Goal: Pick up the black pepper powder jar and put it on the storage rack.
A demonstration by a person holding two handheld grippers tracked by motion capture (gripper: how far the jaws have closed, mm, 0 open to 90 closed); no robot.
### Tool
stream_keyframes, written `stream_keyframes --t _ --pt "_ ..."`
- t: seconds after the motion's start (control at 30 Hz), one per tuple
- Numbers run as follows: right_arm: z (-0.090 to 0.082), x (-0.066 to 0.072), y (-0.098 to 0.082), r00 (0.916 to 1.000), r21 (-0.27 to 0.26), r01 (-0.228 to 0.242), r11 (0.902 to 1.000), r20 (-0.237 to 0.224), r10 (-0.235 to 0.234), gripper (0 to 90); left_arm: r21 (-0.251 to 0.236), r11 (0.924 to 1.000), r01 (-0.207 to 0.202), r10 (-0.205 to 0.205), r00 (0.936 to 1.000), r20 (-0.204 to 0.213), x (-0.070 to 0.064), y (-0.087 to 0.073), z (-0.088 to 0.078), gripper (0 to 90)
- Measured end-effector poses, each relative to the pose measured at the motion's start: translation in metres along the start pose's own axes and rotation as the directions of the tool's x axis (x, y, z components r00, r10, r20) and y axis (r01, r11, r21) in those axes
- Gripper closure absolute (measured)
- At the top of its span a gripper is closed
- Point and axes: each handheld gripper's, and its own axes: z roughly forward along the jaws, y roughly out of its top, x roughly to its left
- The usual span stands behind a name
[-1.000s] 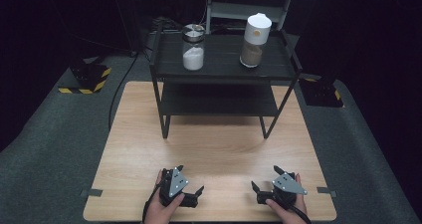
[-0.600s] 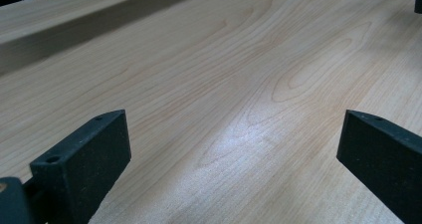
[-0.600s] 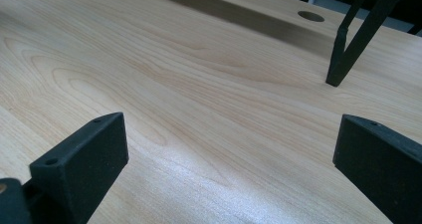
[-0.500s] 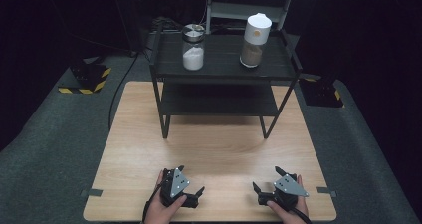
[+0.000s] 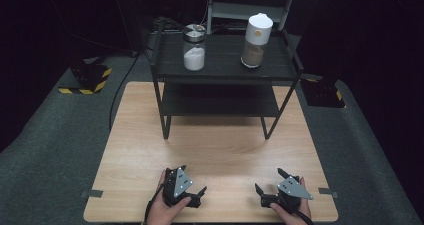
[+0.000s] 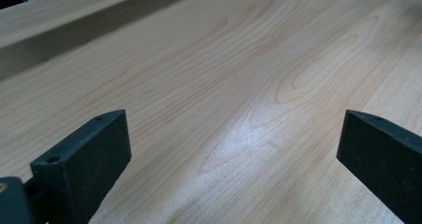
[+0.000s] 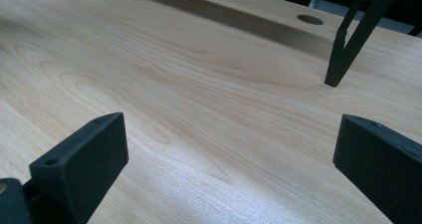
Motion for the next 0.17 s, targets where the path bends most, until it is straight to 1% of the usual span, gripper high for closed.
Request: stream_keyframes --t 0.1,0.17 --pt "-0.0002 -0.0013 0.0003 0.9999 0.003 -0.01 0.9999 -0.003 0.01 0.5 -0.004 1.0 -0.001 0.001 1.0 0.001 -0.0002 -0.001 -0.001 0.7" --pt "0.001 -0.003 0.0013 0.9999 0.007 -0.008 0.9999 -0.01 0.008 0.5 -0.004 1.0 0.004 -0.004 1.0 0.004 0.0007 -0.0011 -0.0011 0.7"
